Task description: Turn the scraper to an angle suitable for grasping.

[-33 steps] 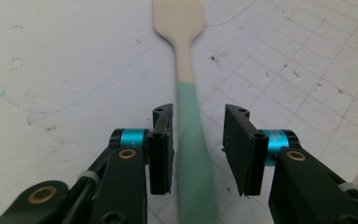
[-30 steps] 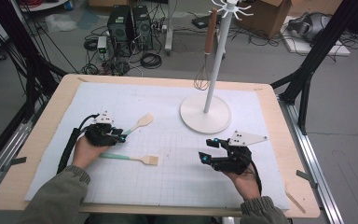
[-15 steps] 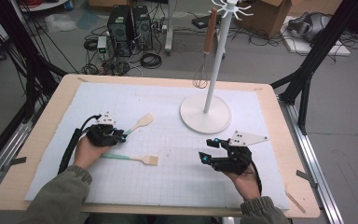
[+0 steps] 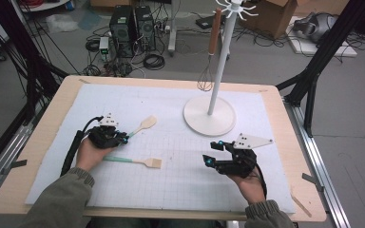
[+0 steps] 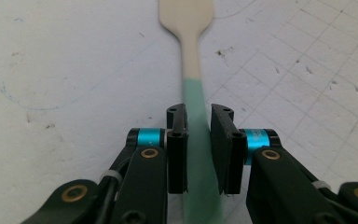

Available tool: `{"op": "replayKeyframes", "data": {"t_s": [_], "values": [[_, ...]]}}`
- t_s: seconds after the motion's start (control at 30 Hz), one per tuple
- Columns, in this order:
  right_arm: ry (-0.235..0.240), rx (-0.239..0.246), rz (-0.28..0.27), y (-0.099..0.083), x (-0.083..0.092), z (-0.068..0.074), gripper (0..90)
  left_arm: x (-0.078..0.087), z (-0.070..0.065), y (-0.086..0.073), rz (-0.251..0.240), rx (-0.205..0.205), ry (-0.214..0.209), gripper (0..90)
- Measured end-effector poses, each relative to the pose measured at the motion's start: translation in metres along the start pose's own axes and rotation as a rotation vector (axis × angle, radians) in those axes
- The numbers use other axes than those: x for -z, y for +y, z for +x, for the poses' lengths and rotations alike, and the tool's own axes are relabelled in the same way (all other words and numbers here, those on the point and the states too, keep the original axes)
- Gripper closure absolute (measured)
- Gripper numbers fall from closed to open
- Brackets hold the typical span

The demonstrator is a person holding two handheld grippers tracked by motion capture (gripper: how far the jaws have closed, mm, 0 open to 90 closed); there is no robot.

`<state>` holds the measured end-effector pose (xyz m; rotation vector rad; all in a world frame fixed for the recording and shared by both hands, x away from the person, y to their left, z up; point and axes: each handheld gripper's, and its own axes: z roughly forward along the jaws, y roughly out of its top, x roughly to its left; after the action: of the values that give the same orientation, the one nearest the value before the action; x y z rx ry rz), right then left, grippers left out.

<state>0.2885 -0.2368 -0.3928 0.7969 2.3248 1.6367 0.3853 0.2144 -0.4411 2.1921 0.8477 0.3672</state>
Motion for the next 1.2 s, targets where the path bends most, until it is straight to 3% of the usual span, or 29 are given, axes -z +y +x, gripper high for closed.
{"op": "replayKeyframes", "data": {"t_s": [0.27, 0.5, 1.2], "values": [[-0.003, 0.002, -0.003, 0.0, 0.0, -0.001, 38.7, 0.003, 0.0, -0.001, 0.007, -0.035, -0.014, 77.1], [0.001, -0.002, 0.001, 0.0, 0.0, 0.0, 38.7, 0.011, -0.002, 0.002, -0.041, -0.055, -0.034, 77.1], [0.032, 0.012, 0.019, 0.001, -0.005, 0.004, 38.7, 0.034, -0.025, 0.004, -0.152, -0.14, -0.196, 77.0]]}}
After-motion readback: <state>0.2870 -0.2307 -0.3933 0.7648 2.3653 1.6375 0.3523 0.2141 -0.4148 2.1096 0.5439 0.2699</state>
